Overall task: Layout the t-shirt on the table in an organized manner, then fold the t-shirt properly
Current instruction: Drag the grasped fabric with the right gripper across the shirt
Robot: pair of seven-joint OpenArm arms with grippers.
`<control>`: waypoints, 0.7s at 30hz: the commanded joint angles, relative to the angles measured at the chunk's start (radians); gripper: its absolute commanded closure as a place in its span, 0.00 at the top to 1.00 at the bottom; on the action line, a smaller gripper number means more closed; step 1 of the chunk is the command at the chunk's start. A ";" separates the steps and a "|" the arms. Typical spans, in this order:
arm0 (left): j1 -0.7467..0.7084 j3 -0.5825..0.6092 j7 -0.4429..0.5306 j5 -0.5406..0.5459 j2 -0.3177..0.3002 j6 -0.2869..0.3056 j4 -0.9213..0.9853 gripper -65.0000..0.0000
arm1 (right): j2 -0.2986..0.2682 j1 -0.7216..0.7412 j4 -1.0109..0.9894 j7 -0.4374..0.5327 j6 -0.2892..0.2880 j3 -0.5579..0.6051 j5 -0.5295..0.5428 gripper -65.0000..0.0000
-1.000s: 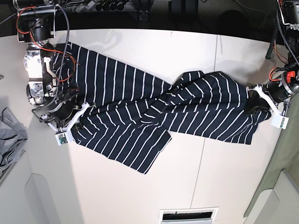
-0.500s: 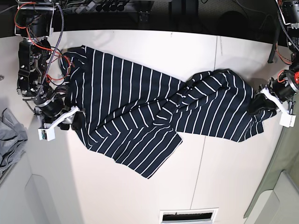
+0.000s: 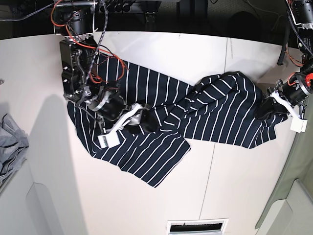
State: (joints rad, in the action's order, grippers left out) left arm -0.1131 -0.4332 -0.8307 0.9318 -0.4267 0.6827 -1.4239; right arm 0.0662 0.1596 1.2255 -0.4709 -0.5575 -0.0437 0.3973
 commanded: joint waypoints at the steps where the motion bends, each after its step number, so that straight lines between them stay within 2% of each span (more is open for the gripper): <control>1: 0.010 -0.006 0.018 0.021 -0.017 0.015 -0.015 0.21 | 0.016 0.011 0.016 0.032 -0.014 0.032 -0.006 0.65; 3: 0.010 -0.006 0.018 0.022 -0.017 0.015 -0.015 0.21 | 0.024 0.008 0.014 0.055 0.003 0.095 -0.052 0.68; 7: 0.010 -0.006 0.014 0.022 -0.017 0.015 -0.015 0.21 | 0.037 0.011 -0.003 0.134 0.084 0.204 -0.160 0.68; 10: 0.010 -0.006 0.002 0.023 -0.016 0.015 -0.015 0.21 | 0.037 0.017 -0.050 0.191 0.108 0.286 -0.212 0.68; 14: 0.010 -0.006 -0.042 0.046 -0.016 0.015 -0.015 0.21 | 0.048 0.018 -0.143 0.280 0.269 0.386 -0.273 0.68; 16: 0.010 -0.006 -0.054 0.066 -0.015 0.015 -0.015 0.21 | 0.060 0.018 -0.191 0.312 0.302 0.408 -0.308 0.66; 17: 0.010 -0.006 -0.056 0.072 -0.013 0.015 -0.015 0.21 | 0.063 0.017 -0.206 0.321 0.301 0.412 -0.319 0.60; 21: 0.006 -0.006 -0.057 0.074 0.006 0.015 -0.015 0.21 | 0.067 0.016 -0.207 0.351 0.300 0.412 -0.362 0.21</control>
State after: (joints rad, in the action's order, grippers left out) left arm -0.1146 -0.4332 -0.8997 0.9817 -0.4034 0.6827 -1.4239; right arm 0.1223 0.1658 1.0084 -0.1226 -0.2535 0.3664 0.0315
